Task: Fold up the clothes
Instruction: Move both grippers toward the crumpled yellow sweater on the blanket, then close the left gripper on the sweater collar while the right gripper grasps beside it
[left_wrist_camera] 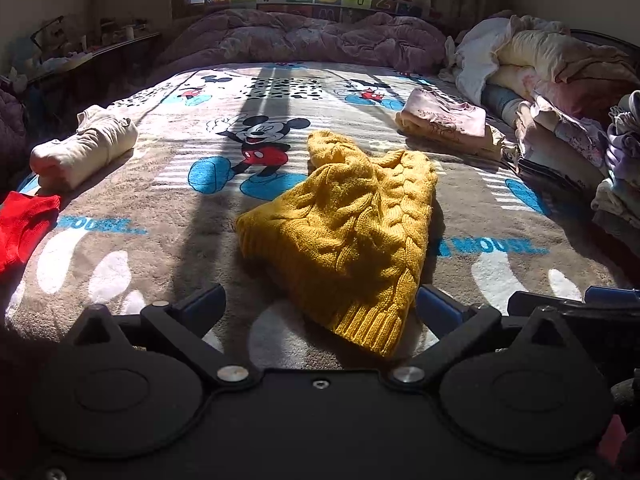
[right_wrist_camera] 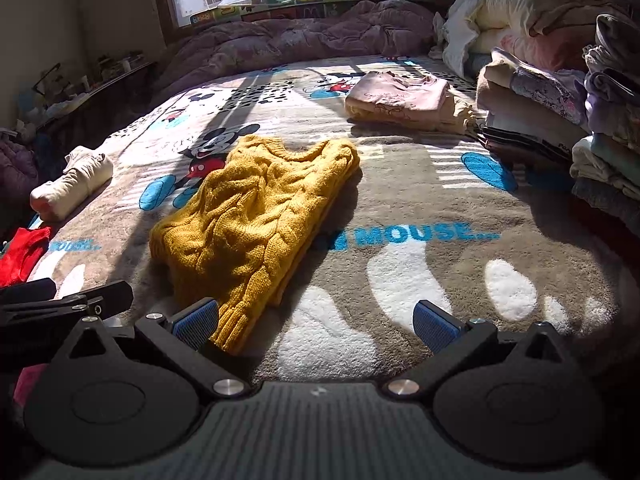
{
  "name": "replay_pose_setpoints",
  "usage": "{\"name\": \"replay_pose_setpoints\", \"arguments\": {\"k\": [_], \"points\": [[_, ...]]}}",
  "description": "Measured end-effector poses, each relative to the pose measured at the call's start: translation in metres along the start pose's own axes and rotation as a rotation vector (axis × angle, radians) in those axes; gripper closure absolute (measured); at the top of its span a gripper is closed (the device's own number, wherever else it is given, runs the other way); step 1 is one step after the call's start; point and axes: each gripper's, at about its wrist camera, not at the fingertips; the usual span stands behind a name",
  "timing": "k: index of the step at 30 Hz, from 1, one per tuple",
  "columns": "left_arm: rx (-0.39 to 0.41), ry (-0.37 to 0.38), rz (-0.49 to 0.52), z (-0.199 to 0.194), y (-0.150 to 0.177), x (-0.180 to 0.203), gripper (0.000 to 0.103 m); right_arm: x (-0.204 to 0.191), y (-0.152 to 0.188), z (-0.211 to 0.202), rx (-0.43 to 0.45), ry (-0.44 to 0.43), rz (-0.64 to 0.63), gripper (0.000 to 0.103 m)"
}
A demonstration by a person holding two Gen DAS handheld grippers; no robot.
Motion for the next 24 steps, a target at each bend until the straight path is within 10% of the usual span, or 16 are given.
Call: {"name": "replay_pose_setpoints", "arguments": {"k": [24], "points": [[-0.008,0.090,0.032,0.123,-0.067,0.008,0.000,0.080,-0.057,0.111,0.190,-0.222,0.132,0.001]]}}
Point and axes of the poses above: each gripper's, at about its wrist camera, not at the fingertips, and z roughly the way its jaws point, x to its right, y to its underside, and after that the axes turned 12 degrees about -y, right-handed
